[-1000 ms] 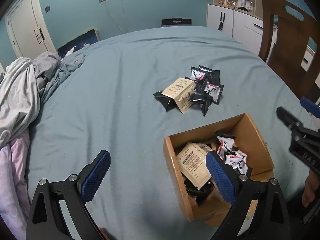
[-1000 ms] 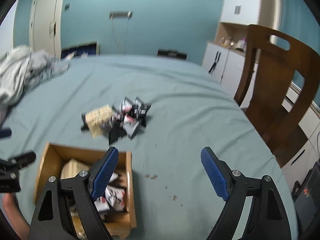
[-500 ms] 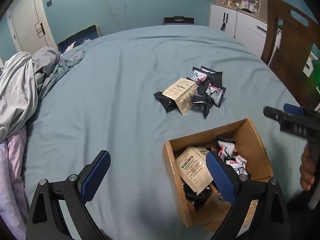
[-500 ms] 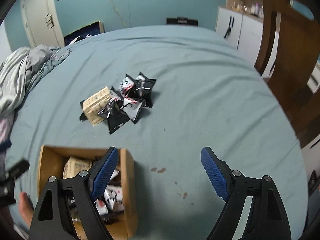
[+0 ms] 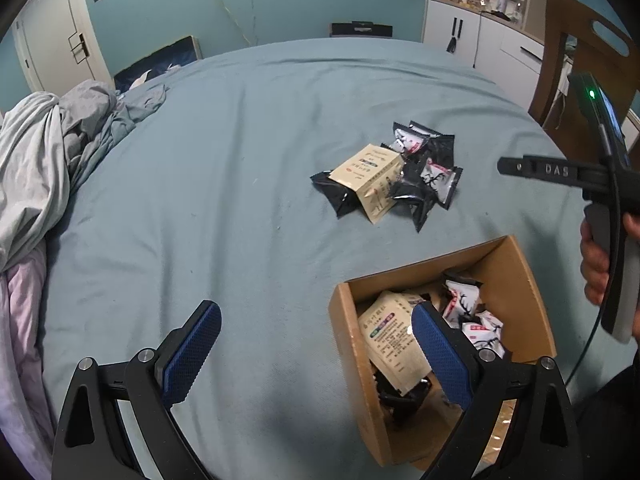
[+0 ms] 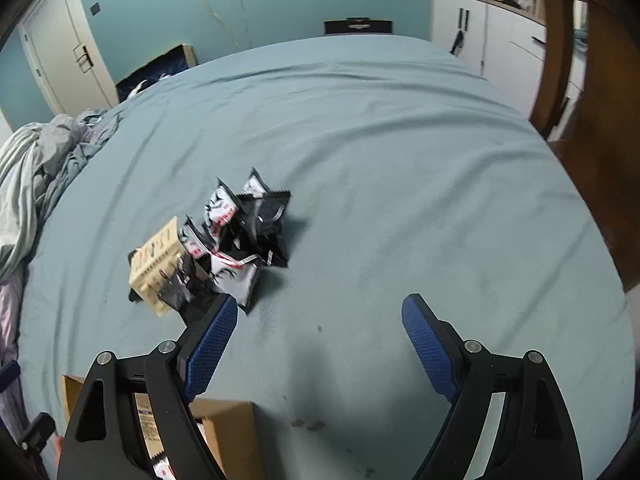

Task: Organize snacks
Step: 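Move both open grippers from the box toward the snack pile, then grasp a black-and-red packet from the pile with the right gripper, then carry the black packet with the left gripper while the right carries its packet to the box, then open both grippers over the box and move back toward the pile, then grasp a shiny black packet with the right gripper while the left grasps a beige sachet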

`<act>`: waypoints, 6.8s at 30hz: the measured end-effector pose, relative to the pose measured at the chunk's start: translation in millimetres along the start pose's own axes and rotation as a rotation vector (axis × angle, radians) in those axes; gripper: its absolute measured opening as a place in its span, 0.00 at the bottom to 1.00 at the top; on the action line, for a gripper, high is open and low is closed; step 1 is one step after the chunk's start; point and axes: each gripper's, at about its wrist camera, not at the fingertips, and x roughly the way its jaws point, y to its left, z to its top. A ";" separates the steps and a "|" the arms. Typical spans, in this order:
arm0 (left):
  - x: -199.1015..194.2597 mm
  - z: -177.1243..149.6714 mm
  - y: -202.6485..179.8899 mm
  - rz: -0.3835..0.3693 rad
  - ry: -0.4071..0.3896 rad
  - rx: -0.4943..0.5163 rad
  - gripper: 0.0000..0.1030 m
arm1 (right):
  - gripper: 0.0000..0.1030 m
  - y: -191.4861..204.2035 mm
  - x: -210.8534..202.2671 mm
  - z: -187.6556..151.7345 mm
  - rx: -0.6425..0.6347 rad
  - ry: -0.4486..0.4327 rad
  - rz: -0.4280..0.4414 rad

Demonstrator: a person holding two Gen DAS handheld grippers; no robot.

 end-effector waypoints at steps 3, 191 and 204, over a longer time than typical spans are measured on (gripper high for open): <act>6.3 1.8 3.0 -0.009 0.019 -0.011 0.95 | 0.82 7.6 17.5 7.4 -0.045 0.034 0.012; 16.9 -5.0 -21.2 -0.036 0.105 -0.003 0.84 | 0.74 6.3 96.5 42.3 -0.063 0.074 0.108; 13.4 -0.9 -25.8 0.014 0.064 0.018 0.84 | 0.39 14.7 127.9 51.7 -0.103 0.104 0.157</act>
